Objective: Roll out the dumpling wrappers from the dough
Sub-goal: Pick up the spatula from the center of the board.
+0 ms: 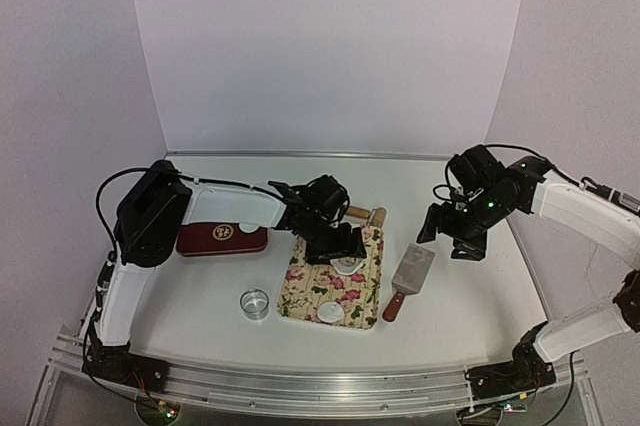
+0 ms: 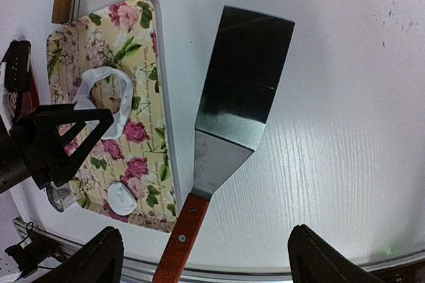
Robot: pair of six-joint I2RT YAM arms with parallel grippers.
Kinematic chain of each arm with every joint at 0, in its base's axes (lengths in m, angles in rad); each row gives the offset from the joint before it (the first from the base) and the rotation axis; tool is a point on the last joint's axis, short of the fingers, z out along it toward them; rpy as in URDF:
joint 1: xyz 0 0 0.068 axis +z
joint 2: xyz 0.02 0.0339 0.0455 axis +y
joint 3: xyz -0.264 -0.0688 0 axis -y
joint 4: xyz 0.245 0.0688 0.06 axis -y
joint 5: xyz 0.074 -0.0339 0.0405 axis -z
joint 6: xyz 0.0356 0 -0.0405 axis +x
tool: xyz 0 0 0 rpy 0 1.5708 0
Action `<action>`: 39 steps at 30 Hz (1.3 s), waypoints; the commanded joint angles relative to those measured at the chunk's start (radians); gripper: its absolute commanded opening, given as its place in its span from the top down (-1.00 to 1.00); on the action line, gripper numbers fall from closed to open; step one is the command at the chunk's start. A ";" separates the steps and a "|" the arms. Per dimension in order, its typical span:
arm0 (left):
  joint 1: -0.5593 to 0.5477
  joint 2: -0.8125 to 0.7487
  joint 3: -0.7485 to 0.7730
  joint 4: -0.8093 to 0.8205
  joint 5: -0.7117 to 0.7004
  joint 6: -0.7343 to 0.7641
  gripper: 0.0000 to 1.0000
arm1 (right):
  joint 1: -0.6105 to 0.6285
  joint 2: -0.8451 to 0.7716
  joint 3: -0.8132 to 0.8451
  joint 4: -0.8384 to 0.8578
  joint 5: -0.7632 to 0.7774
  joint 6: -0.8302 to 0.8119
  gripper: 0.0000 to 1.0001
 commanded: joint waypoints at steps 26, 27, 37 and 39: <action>-0.273 0.061 0.345 -0.361 0.025 -0.014 -0.81 | 0.001 -0.102 -0.026 -0.006 0.013 -0.096 -0.65; -0.278 0.080 0.374 -0.392 0.012 -0.009 -0.81 | 0.001 -0.107 -0.024 -0.008 0.022 -0.096 -0.65; -0.303 0.187 0.537 -0.561 -0.052 0.015 -0.57 | 0.001 -0.109 -0.006 -0.016 0.046 -0.107 -0.65; -0.310 0.189 0.540 -0.563 -0.050 0.017 -0.40 | 0.001 -0.108 -0.008 -0.015 0.047 -0.112 -0.65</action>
